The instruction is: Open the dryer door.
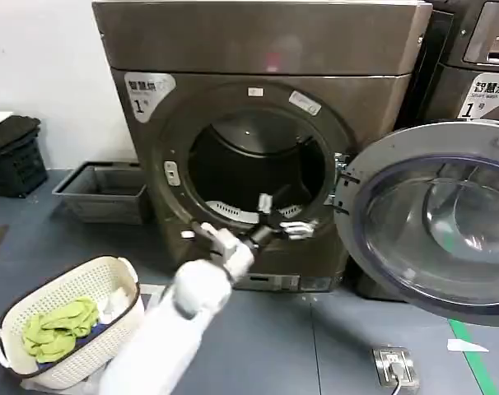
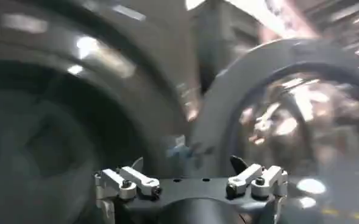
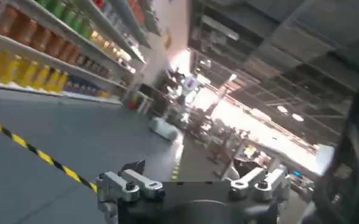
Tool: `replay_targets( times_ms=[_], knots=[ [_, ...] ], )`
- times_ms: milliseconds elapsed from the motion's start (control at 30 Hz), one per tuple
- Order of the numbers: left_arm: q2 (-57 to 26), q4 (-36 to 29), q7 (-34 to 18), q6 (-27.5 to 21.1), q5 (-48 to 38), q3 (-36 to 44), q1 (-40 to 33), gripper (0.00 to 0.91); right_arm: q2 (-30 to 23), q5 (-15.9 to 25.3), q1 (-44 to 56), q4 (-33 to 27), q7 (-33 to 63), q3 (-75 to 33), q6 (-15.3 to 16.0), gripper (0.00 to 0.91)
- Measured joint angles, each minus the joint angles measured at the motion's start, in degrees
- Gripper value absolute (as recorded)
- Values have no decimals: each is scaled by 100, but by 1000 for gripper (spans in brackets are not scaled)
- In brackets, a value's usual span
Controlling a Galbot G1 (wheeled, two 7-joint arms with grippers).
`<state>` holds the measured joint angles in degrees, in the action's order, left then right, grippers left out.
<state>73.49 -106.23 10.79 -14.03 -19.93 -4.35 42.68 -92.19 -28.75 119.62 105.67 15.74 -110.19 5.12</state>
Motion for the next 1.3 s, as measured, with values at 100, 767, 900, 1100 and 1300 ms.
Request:
replay_targets(
  times_ms=[100, 767, 900, 1100, 1300],
  knots=[
    [-289, -252, -191, -399, -187, -322, 202, 907, 0, -42, 2, -207, -71, -44, -6, 907],
    [-2931, -528, -1999, -2789, -3622, -2665, 1605, 907, 0, -211, -27, -737, -399, 3, 3, 907],
    [-3194, -395, -2272, -2822, -4372, -3140, 1799, 907, 0, -239, -27, -731, -399, 33, 5, 907],
    [-3351, -22, -2981, -2820, -5225, -3700, 1774, 907, 0, -237, -23, -741, -378, 83, 2, 907],
    [-3457, 331, -3717, -2820, -5682, -3962, 1929, 907, 0, -223, -21, -741, -352, 99, 2, 907]
  ],
)
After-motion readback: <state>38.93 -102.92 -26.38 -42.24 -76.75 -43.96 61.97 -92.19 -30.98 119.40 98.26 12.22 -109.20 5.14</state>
